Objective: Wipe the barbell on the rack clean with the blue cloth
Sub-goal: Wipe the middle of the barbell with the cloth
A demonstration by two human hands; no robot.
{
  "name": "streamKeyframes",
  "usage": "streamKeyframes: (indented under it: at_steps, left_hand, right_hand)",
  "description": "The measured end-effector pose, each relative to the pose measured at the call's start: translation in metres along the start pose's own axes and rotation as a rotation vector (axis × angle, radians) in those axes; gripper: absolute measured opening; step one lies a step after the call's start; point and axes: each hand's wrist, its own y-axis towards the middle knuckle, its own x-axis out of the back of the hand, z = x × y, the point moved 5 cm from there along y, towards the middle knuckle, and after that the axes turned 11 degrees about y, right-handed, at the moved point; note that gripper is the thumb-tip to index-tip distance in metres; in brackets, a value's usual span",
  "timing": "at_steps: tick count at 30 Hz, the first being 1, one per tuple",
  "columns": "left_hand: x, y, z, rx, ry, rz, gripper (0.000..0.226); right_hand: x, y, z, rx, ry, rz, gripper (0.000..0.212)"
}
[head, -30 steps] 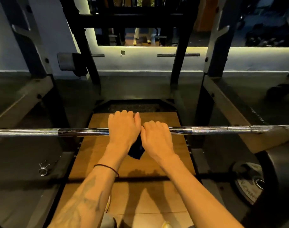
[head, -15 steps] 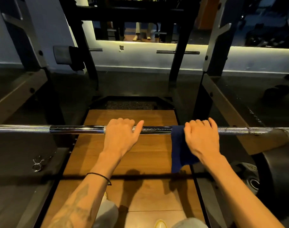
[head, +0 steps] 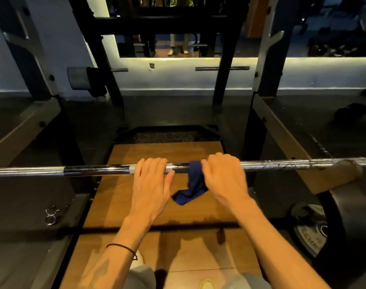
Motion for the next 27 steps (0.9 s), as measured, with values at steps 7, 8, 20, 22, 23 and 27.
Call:
streamKeyframes:
  at_steps: [7, 8, 20, 22, 23, 27]
  left_hand:
    - [-0.012, 0.004, -0.004, 0.114, -0.068, -0.011, 0.025]
    - [-0.012, 0.003, -0.005, 0.113, -0.089, -0.019, 0.025]
    - [0.002, 0.008, 0.007, -0.023, -0.156, -0.081, 0.022]
    - [0.003, 0.010, 0.008, -0.019, -0.158, -0.062, 0.024]
    - [0.004, 0.010, 0.008, -0.019, -0.164, -0.062, 0.024]
    - [0.008, 0.013, 0.007, -0.033, -0.147, -0.048, 0.022]
  right_hand:
    - [0.023, -0.013, -0.079, -0.131, -0.221, 0.004, 0.041]
    - [0.022, -0.013, -0.071, -0.149, -0.221, -0.028, 0.037]
    - [-0.007, 0.002, 0.041, 0.064, 0.029, -0.062, 0.032]
    - [-0.004, -0.004, 0.013, 0.092, 0.030, -0.055, 0.035]
    - [0.000, -0.006, -0.006, 0.070, 0.011, -0.056, 0.036]
    - [0.024, -0.013, -0.072, -0.015, -0.062, -0.089, 0.038]
